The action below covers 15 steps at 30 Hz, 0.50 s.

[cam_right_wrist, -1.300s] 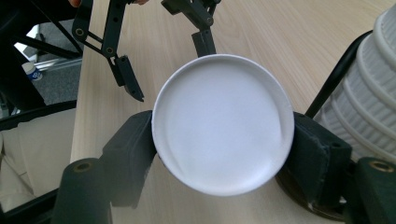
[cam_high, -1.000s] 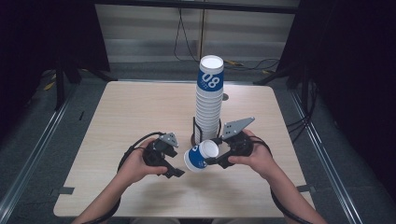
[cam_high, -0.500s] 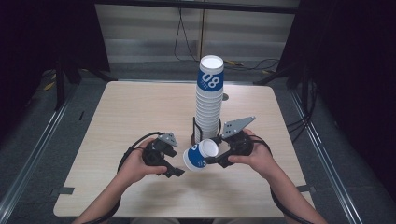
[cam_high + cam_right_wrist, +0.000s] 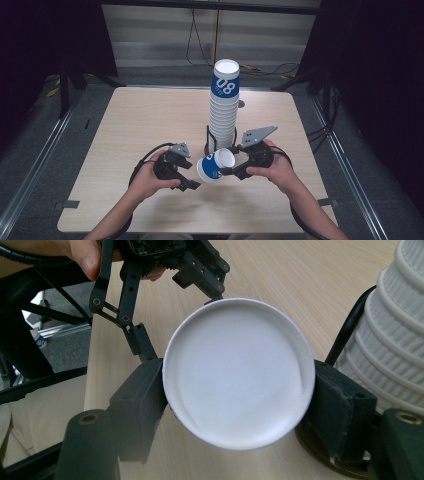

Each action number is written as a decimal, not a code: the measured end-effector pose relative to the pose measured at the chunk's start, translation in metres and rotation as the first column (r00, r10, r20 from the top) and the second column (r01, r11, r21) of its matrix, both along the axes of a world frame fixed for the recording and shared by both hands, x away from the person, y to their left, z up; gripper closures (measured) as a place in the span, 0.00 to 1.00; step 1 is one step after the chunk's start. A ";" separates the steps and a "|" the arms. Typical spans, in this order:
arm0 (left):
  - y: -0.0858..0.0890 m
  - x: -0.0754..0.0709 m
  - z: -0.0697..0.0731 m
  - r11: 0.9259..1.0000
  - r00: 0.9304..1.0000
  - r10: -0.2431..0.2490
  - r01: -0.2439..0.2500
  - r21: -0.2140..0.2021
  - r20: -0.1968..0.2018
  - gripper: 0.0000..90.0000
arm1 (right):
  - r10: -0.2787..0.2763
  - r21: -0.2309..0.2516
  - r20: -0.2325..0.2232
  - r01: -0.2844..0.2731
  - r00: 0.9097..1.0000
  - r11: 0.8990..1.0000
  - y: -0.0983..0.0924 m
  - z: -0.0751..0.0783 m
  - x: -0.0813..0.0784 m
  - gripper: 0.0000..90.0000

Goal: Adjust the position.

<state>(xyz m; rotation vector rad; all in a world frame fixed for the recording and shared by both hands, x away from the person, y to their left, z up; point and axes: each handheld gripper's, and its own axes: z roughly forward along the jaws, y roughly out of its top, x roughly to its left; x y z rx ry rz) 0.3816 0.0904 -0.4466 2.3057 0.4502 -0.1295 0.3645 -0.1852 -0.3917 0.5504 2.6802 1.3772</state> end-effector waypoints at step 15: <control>0.005 -0.001 -0.008 0.997 0.999 0.047 -0.048 -0.058 -0.009 0.20 | 0.010 0.012 -0.013 -0.010 1.000 1.000 0.002 -0.003 0.001 0.31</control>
